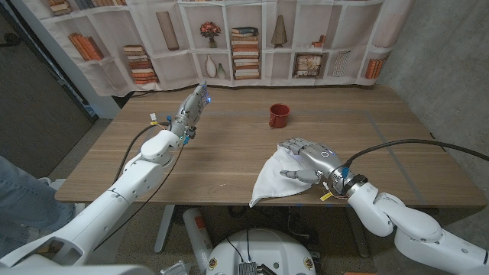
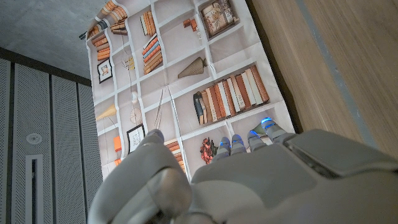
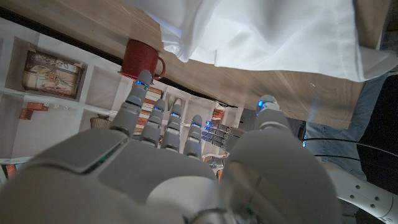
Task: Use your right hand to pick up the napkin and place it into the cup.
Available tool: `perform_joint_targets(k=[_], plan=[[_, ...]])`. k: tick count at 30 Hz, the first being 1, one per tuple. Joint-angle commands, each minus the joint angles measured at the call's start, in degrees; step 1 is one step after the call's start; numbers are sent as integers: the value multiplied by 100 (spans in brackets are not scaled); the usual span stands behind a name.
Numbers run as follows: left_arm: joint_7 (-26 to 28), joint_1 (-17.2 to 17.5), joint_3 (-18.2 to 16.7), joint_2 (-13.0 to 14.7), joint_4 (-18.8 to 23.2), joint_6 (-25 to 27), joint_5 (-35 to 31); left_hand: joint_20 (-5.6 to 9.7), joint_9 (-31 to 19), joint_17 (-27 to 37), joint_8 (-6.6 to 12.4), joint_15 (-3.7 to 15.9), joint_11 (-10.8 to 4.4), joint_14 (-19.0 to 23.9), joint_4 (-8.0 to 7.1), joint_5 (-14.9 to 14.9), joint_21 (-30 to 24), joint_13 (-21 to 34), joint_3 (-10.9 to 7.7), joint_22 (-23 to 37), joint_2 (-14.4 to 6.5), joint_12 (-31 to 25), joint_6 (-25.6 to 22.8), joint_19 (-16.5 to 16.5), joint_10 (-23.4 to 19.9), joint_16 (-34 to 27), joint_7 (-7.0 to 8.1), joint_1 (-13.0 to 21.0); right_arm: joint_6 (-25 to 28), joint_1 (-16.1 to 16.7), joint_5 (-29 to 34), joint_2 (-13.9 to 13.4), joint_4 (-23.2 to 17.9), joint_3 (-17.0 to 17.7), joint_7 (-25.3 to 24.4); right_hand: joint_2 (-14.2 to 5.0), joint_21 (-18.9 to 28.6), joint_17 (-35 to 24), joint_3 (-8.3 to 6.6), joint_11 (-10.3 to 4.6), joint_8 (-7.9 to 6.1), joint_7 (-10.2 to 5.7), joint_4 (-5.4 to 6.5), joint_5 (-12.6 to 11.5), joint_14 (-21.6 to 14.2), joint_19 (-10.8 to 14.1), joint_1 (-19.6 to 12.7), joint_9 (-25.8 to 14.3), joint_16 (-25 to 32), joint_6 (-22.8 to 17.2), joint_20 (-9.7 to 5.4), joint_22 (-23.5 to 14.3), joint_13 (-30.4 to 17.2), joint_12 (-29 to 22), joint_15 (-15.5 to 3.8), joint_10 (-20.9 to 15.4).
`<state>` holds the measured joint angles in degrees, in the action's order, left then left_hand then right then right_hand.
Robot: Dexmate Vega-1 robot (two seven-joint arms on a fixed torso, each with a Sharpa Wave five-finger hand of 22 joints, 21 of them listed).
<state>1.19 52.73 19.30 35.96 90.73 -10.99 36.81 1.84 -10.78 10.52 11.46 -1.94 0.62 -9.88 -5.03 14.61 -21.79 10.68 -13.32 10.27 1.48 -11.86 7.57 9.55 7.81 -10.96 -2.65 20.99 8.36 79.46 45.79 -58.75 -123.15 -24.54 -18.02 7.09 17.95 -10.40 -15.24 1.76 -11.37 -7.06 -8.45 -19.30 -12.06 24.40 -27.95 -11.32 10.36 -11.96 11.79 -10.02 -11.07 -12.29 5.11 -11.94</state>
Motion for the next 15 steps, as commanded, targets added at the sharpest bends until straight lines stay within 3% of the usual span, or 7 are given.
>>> perform_joint_targets(k=[1, 6, 15], plan=[[12, -14, -16, 22, 29, 33, 0, 95, -15, 17, -4, -33, -18, -60, -9, 0, 2, 12, 23, 13, -46, 18, -34, 573, 2, -2, 17, -6, 275, -14, 111, -31, -50, -102, 104, 79, -33, -14, 48, -13, -10, -43, 14, -46, -24, 74, 14, -31, 13, 5, 36, -13, -29, 4, 47, 9], [3, -33, -8, 6, -3, 34, 5, 91, -15, 17, -4, -44, -12, -67, -8, -1, 12, 12, 27, 14, -49, 18, -33, 573, 4, 0, 18, -4, 319, -56, 112, -43, -41, -145, 162, 111, 12, -14, 88, -14, -33, -68, 29, -79, -138, 319, 26, -31, 59, -45, 6, -22, -31, -16, 67, -11], [-24, -80, 20, -41, -96, 40, 24, 86, -15, 17, -5, -43, -12, -66, -8, -3, 24, 12, 33, 15, -54, 20, -32, 572, 11, -1, 22, -2, 479, -62, 106, -45, -19, -222, 265, 125, 50, -14, 113, -17, -45, -83, 30, -114, -181, 543, 10, -32, 68, -75, 11, -25, -31, -35, 7, -35]])
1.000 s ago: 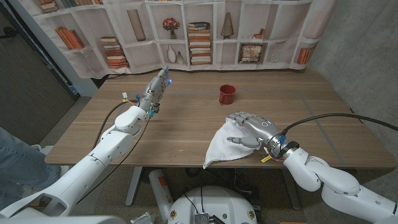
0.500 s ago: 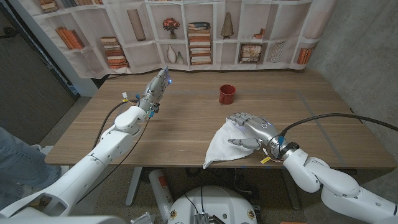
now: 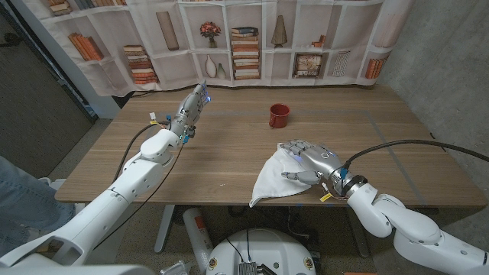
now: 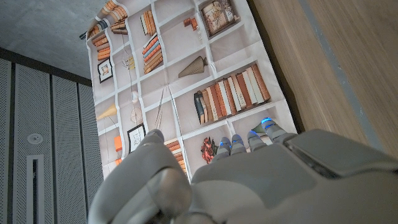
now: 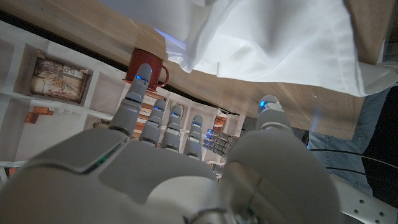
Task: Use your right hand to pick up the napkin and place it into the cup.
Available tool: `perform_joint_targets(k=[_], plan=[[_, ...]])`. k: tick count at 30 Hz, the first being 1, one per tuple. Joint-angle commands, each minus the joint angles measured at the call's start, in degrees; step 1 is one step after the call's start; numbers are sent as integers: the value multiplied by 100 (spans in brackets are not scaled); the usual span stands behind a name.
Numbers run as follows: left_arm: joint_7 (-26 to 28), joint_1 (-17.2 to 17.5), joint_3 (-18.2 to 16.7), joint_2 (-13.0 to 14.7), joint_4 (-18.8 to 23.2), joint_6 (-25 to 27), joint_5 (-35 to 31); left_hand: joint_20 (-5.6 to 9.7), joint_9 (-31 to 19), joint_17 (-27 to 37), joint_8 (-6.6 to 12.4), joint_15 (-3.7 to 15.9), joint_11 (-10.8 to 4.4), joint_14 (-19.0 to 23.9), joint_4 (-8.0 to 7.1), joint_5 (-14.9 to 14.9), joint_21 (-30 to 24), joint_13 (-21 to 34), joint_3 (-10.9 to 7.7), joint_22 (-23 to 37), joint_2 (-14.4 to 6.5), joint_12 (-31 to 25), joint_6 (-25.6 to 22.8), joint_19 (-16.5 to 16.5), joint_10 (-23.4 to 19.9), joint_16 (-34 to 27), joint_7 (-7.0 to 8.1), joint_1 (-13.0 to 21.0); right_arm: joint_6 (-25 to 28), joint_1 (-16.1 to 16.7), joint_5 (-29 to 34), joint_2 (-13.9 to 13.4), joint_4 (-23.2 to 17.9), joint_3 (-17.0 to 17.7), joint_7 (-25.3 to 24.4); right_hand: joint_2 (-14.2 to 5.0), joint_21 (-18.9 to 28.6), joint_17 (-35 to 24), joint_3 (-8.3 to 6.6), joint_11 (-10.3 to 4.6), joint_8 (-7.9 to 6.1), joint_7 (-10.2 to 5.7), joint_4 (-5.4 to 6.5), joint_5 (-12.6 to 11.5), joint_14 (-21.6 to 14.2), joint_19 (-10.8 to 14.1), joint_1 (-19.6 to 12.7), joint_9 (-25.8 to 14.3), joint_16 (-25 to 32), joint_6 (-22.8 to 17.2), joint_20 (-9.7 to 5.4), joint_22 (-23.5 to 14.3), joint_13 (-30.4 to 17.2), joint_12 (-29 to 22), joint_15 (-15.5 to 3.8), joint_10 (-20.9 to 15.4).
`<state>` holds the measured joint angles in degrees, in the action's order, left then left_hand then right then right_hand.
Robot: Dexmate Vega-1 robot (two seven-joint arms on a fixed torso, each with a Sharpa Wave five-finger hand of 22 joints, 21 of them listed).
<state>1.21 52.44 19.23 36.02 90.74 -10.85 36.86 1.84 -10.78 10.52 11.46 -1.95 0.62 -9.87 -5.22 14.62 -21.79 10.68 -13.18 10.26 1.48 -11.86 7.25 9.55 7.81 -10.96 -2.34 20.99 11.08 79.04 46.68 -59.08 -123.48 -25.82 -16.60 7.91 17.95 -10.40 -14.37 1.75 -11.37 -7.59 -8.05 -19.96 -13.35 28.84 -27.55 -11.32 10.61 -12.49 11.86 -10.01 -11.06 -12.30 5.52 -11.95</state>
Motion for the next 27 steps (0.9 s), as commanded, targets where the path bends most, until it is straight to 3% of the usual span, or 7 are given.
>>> perform_joint_targets(k=[1, 27], plan=[[-29, -61, 31, -54, -107, 24, 16, 83, -15, 17, -6, -43, -15, -69, 11, -4, 26, 12, 18, 16, -55, 19, 1, 574, 9, 0, -11, -2, 236, -17, 28, -13, 15, -102, 128, 44, 52, -14, 28, -21, -46, -29, -10, -51, -57, 115, -34, -32, 44, -25, 4, -26, -32, -36, -46, -36], [0, -101, 60, -46, -49, 55, -40, 88, -15, 17, -16, -40, -9, -97, 19, -9, 64, 13, 27, 19, -75, 32, 27, 573, 49, 8, -9, 15, 462, -121, 94, 53, 245, -395, 10, 8, -21, -19, 37, -76, -66, -49, -14, -121, -145, 230, -130, -34, 51, -92, 35, -24, -35, -99, -181, -165]])
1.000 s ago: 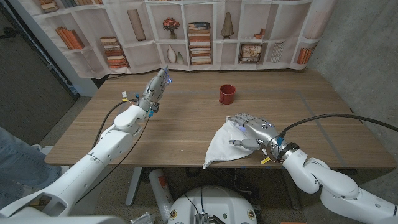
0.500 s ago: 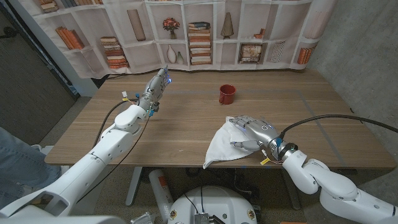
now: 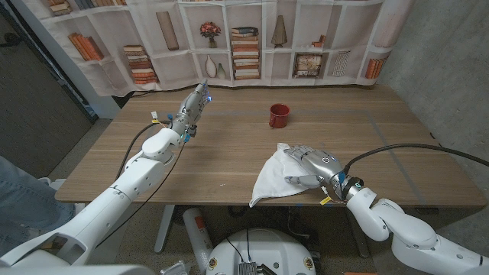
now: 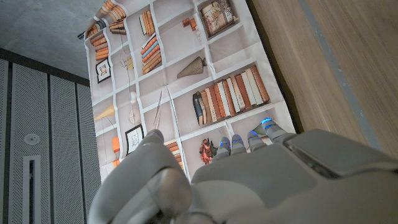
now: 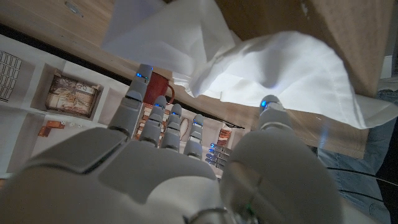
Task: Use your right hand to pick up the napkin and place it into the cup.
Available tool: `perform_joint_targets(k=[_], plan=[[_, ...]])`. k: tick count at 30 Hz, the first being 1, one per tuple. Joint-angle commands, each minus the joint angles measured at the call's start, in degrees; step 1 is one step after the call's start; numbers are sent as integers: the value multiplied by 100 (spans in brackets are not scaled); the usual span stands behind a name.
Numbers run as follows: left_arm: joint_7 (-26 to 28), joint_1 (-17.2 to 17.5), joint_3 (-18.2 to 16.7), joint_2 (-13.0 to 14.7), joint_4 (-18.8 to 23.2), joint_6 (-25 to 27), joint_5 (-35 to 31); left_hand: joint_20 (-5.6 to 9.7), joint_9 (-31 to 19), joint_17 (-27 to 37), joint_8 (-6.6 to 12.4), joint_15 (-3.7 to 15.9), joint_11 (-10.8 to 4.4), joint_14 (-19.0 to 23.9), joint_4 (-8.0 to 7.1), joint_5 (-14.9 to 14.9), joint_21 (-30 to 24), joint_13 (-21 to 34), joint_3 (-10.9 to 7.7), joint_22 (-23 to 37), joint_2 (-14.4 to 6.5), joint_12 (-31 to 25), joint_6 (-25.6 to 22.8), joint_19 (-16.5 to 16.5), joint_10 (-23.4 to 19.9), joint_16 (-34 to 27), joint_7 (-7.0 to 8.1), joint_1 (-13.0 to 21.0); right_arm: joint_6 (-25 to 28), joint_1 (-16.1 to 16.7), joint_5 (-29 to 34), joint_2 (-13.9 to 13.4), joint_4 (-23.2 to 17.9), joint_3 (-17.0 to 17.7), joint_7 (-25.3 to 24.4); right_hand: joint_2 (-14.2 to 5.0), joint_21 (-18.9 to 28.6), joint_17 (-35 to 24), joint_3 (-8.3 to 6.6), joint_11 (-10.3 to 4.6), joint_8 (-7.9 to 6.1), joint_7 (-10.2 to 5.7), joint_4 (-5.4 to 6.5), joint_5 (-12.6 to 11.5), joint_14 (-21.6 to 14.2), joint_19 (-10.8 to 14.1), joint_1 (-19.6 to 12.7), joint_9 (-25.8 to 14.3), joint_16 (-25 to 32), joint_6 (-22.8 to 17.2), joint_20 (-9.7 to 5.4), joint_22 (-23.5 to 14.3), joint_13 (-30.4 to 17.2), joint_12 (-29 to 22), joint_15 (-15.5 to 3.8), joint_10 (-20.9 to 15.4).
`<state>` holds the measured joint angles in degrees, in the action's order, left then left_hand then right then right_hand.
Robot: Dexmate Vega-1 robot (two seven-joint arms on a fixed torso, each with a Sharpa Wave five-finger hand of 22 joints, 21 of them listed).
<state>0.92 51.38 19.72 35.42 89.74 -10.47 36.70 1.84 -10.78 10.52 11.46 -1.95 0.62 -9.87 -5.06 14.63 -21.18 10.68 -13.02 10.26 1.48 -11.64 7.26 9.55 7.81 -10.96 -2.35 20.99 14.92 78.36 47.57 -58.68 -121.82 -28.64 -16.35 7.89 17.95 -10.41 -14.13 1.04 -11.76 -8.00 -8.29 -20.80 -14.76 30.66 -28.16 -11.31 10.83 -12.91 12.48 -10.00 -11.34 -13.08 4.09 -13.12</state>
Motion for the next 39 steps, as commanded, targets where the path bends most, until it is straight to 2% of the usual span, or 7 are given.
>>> perform_joint_targets(k=[1, 12, 17, 26, 34, 39], plan=[[35, 5, 16, 12, 52, 26, -27, 86, -15, 17, -15, -39, -8, -96, 3, -10, 3, 13, 11, 19, -76, 10, 25, 572, 47, 8, -9, 16, 78, -53, -18, 9, 82, -114, -7, 7, -26, -19, 13, -9, -26, -7, 10, -39, -5, 45, -74, -34, 29, -51, -25, -25, -7, -21, -42, -49], [67, 30, 31, 21, 85, 70, -39, 71, -15, 16, -16, -69, 39, -109, 11, -14, 26, 13, 13, 21, -87, 10, 30, 580, 56, 11, -9, 31, 131, -6, -197, -11, 134, -137, -23, -28, -86, -23, 5, -30, -34, -15, 16, -56, 20, 7, -112, -35, 13, -83, -21, -27, -8, -47, -73, -112], [75, 31, 38, 29, 101, 88, -50, 69, -16, 16, -17, -72, 44, -111, 14, -16, 36, 13, 15, 21, -92, 12, 34, 581, 64, 10, -12, 37, 135, 4, -270, -12, 173, -159, -61, -62, -177, -28, -1, 10, -85, -7, 23, -73, 22, -45, -165, -36, 9, -243, -17, -27, -12, -147, -136, -370], [84, 3, 54, 38, 132, 125, -75, 65, -16, 16, -14, -71, 40, -113, 20, -19, 52, 13, 17, 22, -100, 11, 28, 584, 67, 8, -5, 48, 138, -44, -341, 29, 263, -237, -101, -74, -219, -29, -5, -21, -82, -28, 23, -79, 9, -69, -193, -35, 12, -259, -17, -27, -13, -168, -172, -429], [72, -24, 71, 22, 100, 140, -73, 58, -16, 16, -13, -69, 43, -118, 24, -21, 64, 13, 19, 23, -107, 13, 29, 583, 77, 8, -12, 56, 132, -85, -423, 72, 369, -294, -169, -97, -181, -29, -19, -7, -71, -35, 15, -91, 2, 138, -254, -33, 12, -264, -73, -29, -15, -155, -194, -406], [57, -32, 88, 9, 71, 143, -72, 40, -16, 17, -15, -59, 39, -121, 26, -23, 73, 13, 20, 24, -112, 13, 33, 586, 82, 9, -8, 61, 163, -103, -452, 71, 397, -317, -177, -122, -108, -28, -45, -6, -69, -85, -8, -103, -68, 469, -364, -32, 31, -297, -181, -28, -17, -151, -203, -409]])
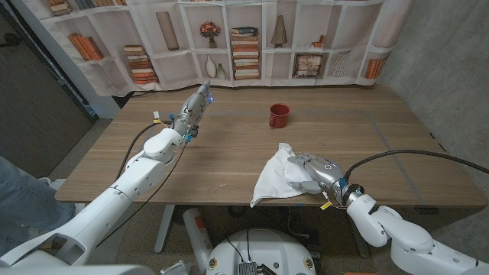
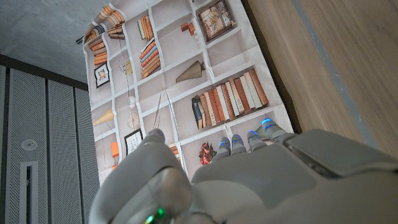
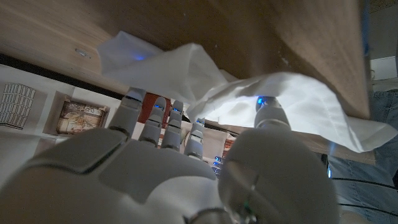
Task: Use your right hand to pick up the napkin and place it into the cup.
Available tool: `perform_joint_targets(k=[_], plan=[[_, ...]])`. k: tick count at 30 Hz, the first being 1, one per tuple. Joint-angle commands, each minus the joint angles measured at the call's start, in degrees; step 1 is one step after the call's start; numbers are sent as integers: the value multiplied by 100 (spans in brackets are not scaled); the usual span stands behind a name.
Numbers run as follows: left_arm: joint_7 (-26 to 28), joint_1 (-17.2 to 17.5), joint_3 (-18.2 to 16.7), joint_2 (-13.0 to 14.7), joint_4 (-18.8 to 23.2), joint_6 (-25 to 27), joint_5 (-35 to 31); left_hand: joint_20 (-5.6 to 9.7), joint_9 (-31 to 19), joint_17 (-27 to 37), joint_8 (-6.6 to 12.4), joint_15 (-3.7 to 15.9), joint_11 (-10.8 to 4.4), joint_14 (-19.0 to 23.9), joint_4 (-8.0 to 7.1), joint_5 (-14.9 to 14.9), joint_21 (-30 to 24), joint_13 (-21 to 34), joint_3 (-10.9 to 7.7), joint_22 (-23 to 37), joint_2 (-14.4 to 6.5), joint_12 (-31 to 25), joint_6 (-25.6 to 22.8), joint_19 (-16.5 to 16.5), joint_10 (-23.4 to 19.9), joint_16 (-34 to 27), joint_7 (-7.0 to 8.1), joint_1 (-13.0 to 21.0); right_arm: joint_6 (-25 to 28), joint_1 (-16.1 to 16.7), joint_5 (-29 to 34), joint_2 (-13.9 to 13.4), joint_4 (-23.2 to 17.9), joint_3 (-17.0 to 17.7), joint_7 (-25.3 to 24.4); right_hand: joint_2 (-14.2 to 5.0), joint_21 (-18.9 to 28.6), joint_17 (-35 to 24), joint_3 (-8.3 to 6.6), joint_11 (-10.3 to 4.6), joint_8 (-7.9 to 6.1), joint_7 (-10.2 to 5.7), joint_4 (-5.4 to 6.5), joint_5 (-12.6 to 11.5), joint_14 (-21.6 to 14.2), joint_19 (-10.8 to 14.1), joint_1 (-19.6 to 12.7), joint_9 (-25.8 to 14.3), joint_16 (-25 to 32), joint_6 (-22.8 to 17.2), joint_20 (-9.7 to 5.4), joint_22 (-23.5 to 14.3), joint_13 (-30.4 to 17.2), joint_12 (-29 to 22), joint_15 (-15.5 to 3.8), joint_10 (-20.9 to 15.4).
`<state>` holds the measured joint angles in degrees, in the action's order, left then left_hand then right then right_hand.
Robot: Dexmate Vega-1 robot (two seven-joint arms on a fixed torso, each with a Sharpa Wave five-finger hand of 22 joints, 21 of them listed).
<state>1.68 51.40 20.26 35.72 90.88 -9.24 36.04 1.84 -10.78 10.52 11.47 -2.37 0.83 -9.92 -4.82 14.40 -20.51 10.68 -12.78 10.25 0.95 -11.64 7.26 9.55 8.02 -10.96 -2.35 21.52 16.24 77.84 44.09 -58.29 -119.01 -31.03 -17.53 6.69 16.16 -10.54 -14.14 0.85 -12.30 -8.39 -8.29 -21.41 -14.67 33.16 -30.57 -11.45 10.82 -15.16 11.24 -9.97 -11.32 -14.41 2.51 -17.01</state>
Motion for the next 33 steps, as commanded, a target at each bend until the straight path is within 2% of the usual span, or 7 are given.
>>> perform_joint_targets(k=[1, 4, 8, 15, 21, 28, 33], plan=[[-19, -35, 36, -22, -45, 21, -7, 37, -16, 17, -15, -16, 14, -115, 2, -1, 6, 13, -4, 24, -60, 13, 33, 582, 61, 8, -6, 8, 30, -54, -112, 31, 121, -80, -64, -6, 78, -14, -51, 18, -20, -62, -14, -42, -112, 269, -149, -19, 41, -94, -71, -31, -19, -18, -30, -24], [-30, -34, 40, -32, -63, 10, -1, 29, -16, 17, -14, -24, 9, -119, 4, -3, 11, 13, -3, 25, -63, 14, 32, 581, 64, 9, -9, 12, 18, -67, -121, 29, 141, -99, -92, -15, 86, -12, -62, 12, -26, -94, -23, -44, -140, 329, -189, -19, 46, -119, -82, -30, -20, -22, -29, -37], [-20, -17, 34, -36, -64, -1, 4, 24, -16, 17, -12, -21, 16, -122, 5, -4, 15, 13, -2, 25, -66, 13, 28, 579, 66, 9, -11, 14, 49, -83, -110, 35, 149, -133, -81, -41, 107, -7, -104, -26, -29, -134, -60, -47, -233, 502, -341, -18, 60, -164, -289, -29, -21, -25, -54, -53], [0, 39, 17, -21, -30, -21, 6, 22, -16, 18, -15, -28, 17, -124, 8, -8, 25, 13, 0, 26, -72, 14, 36, 575, 73, 8, -1, 20, 118, -125, -46, 39, 153, -206, -23, -71, 149, 3, -199, -125, -28, -214, -141, -58, -380, 840, -727, -19, 65, -231, -478, -30, -21, -22, -195, -69], [38, 94, -6, -2, 23, -32, 6, 14, -16, 18, -14, -15, 12, -126, 10, -11, 33, 13, 3, 27, -76, 11, 34, 573, 69, 8, -1, 25, 188, -178, 18, 63, 182, -265, 17, -135, 186, -13, -293, -295, -171, -288, -114, -32, -777, 1247, -1172, -25, 130, -767, -882, -44, -22, -98, -480, -301], [56, 126, -12, 8, 59, -27, 6, 11, -16, 19, -12, -19, 7, -124, 13, -14, 43, 13, 6, 28, -81, 9, 29, 570, 68, 5, -3, 30, 267, -193, 95, 93, 215, -300, -69, -227, 342, -44, -315, -569, -257, -406, -41, 84, -1454, 1936, -1487, -29, 237, -1341, -1415, -71, -15, -256, -799, -807], [58, 142, 1, 7, 63, -11, 7, 6, -16, 19, -12, -27, 3, -124, 14, -17, 51, 14, 9, 29, -85, 6, 31, 565, 66, 4, -3, 34, 255, -185, 120, 103, 250, -312, -198, -281, 593, -71, -287, -705, -262, -426, 7, 180, -1967, 2658, -1628, -36, 289, -1672, -1895, -106, -8, -354, -1053, -1169]])
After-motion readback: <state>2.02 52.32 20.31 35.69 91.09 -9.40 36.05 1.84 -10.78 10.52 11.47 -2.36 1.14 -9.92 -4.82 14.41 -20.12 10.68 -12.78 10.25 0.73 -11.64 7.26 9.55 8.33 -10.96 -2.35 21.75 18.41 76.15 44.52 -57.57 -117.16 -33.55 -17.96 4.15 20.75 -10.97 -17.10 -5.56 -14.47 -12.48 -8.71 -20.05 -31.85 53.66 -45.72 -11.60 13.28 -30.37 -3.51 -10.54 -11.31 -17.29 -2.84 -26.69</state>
